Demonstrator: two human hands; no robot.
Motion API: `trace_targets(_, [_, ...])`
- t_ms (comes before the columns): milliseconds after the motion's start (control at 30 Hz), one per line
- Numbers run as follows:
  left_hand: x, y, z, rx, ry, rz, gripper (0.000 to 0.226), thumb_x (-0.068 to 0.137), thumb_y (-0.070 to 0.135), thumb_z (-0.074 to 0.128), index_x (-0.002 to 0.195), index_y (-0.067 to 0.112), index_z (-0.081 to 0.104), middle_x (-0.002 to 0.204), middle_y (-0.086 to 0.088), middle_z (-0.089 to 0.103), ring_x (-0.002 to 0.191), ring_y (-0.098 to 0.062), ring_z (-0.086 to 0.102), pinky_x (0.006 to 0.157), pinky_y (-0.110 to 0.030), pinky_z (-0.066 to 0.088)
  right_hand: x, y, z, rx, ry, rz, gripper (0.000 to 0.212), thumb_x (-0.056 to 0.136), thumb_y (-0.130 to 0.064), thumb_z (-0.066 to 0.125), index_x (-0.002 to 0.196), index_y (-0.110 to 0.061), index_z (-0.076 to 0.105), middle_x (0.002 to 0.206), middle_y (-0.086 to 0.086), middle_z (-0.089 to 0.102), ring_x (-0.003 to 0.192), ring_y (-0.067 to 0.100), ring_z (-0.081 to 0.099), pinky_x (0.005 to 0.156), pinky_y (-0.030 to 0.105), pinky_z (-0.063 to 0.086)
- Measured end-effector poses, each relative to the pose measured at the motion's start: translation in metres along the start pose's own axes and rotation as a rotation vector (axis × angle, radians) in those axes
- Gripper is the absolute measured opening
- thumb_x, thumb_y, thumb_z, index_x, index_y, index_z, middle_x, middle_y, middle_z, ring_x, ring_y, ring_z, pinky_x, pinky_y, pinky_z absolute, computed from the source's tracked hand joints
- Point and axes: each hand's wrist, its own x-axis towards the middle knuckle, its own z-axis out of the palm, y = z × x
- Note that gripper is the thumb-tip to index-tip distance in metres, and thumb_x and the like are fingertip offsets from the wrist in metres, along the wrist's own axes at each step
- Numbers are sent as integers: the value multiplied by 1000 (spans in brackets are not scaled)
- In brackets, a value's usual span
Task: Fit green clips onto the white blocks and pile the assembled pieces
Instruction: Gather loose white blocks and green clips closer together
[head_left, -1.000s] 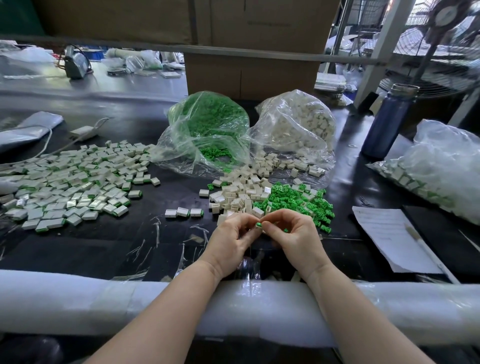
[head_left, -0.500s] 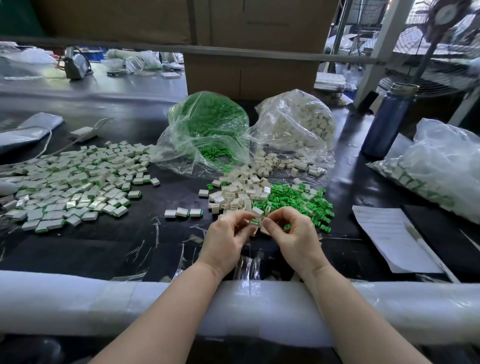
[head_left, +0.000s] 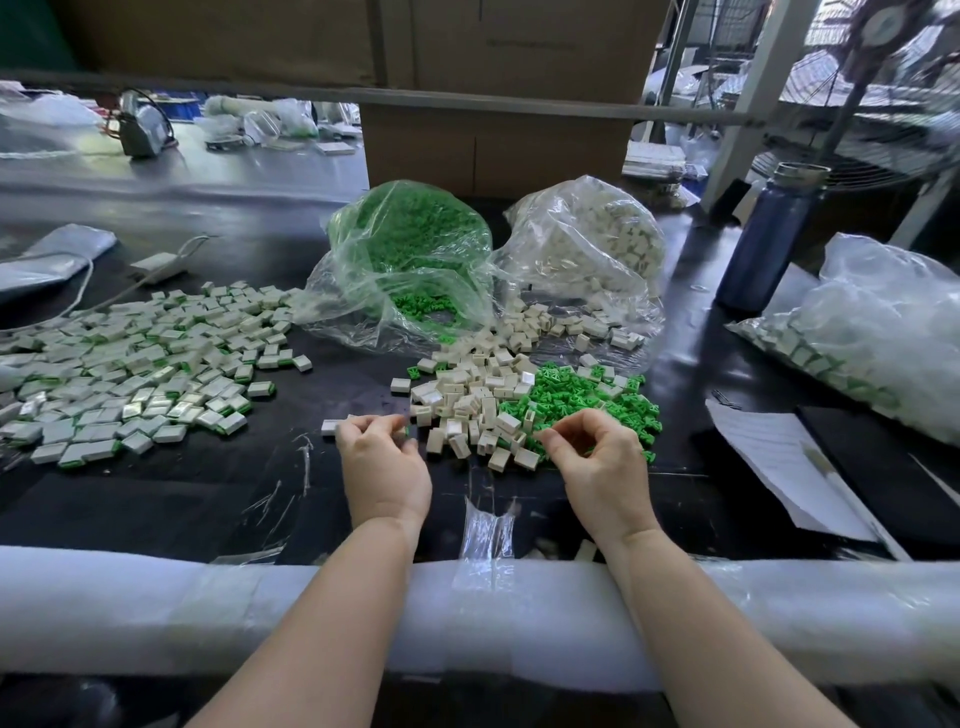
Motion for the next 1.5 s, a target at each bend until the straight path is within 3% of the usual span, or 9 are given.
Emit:
trace_targets(100, [-1,0,2,84,-66,10,29,88,7,58,116,0,59,126,-12,38,110,-24,46,94,-19,31,1,2,-1,-35,46,13,14,81,-17,70,70,-16,60,76,6,62,71,20,56,68,31,46])
trace_targets(300, [-3,1,3,162,-81,21,29,88,13,59,116,4,62,129,-11,38,118,-30,34,99,-25,27,2,6,-2,-143,101,34,14,84,-18,67,72,-15,60,75,-2,57,67,10,47,60,21,29])
trace_targets(500, [-4,1,4,180,-106,56,31,88,27,62,109,6,66,126,-10,41,119,-28,32,99,-23,25,1,3,-2,-257,118,45,10,83,-17,67,76,-17,61,82,-6,54,83,19,54,83,35,42])
trace_targets(600, [-5,1,4,181,-114,68,23,86,26,64,101,9,69,124,-8,42,118,-26,32,97,-20,24,2,4,-2,-321,116,82,1,84,-17,66,85,-17,66,91,-8,51,97,20,54,82,28,29])
trace_targets(667, [-5,1,3,175,-119,73,20,85,26,65,98,11,69,123,-7,42,118,-25,32,94,-17,22,2,5,-2,-357,106,102,7,85,-18,66,92,-17,67,97,-7,52,106,19,50,80,26,21])
trace_targets(833, [-6,2,4,221,-137,97,26,89,30,59,106,11,67,124,-7,41,117,-25,32,97,-22,26,1,4,2,-474,90,-1,22,87,-23,63,108,-23,68,114,0,51,112,18,42,86,30,23])
trace_targets(1000, [-7,3,4,253,-142,106,28,90,30,58,109,11,66,125,-6,42,118,-24,32,98,-24,28,3,5,8,-673,9,-71,31,92,-40,52,122,-36,59,131,-4,43,120,17,33,89,32,17])
trace_targets(1200, [-7,1,6,278,-146,98,30,90,32,57,110,11,65,125,-5,41,118,-23,31,100,-27,30,5,7,13,-708,44,-120,24,90,-40,55,107,-28,68,122,-3,51,113,17,40,84,31,16])
trace_targets(1500, [-7,2,5,246,-116,93,18,86,27,64,98,13,67,121,-4,42,116,-21,32,96,-25,29,3,6,10,-595,115,-139,11,88,-19,61,91,-12,69,106,2,58,102,22,47,83,30,24])
